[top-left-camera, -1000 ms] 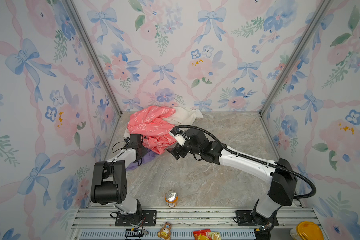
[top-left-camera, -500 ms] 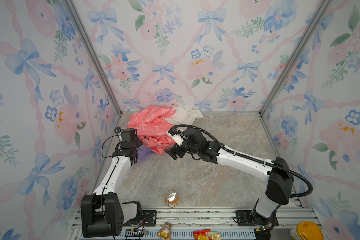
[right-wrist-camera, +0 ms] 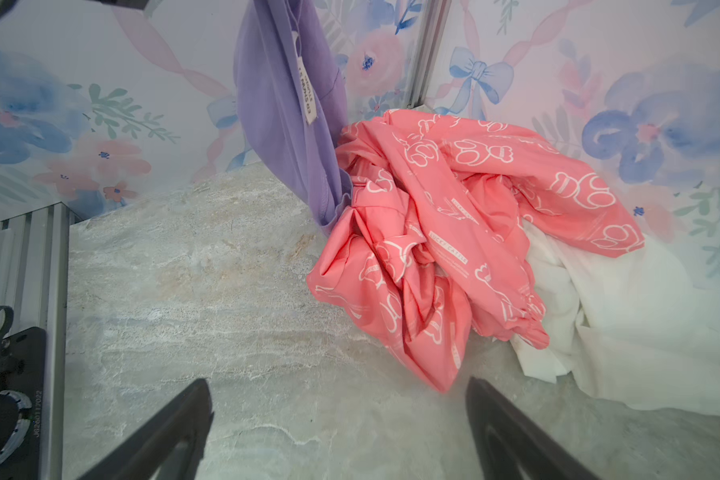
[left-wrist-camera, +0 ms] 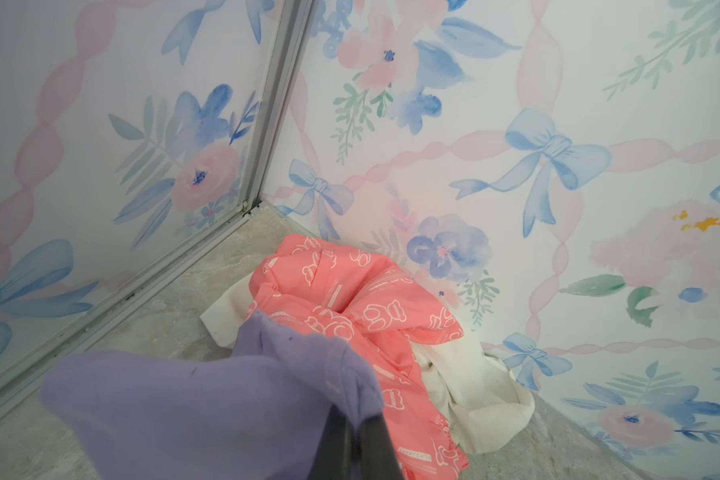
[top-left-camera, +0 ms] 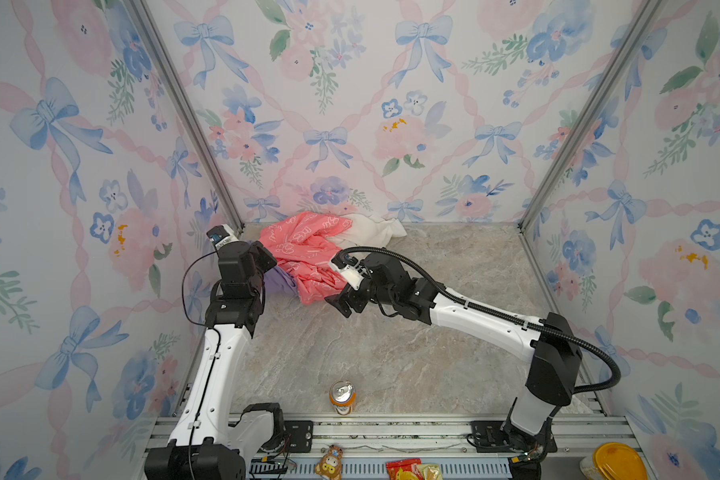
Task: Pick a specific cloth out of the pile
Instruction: 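Grasp the purple cloth with the left gripper and lift it high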
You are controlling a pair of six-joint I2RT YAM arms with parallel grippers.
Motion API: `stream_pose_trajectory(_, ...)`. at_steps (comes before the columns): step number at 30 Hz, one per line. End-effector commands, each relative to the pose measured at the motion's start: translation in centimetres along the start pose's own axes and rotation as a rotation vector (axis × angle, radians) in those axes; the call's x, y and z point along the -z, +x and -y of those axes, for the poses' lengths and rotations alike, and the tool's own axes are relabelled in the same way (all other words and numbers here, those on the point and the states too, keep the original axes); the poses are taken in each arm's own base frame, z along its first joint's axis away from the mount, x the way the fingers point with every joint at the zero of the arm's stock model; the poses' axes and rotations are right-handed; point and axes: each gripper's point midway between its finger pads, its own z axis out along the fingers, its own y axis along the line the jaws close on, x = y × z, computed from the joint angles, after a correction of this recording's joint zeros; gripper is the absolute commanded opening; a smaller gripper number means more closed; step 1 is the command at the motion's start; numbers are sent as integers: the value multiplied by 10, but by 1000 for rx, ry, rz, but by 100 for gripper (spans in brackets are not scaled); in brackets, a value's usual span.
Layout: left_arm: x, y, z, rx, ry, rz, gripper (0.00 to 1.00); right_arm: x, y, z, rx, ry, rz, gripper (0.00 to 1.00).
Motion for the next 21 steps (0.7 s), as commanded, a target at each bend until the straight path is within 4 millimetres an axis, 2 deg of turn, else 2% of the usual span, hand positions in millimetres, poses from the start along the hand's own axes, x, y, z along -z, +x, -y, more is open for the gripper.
stream_pose_trajectory(1, 21, -50, 34, -31, 123, 144, 0, -1, -4, -7, 31, -21, -8, 97)
stream_pose_trajectory(5, 33, -75, 51, -42, 184, 209, 0, 1, -2, -7, 41, -21, -23, 97)
stream_pose_trajectory(13, 52, -120, 99, -93, 359, 309, 0, 6, -6, -5, 59, -17, -18, 97)
stream_pose_trajectory(21, 77, -144, 139, -107, 565, 387, 0, 12, -19, 8, 33, 19, 28, 97)
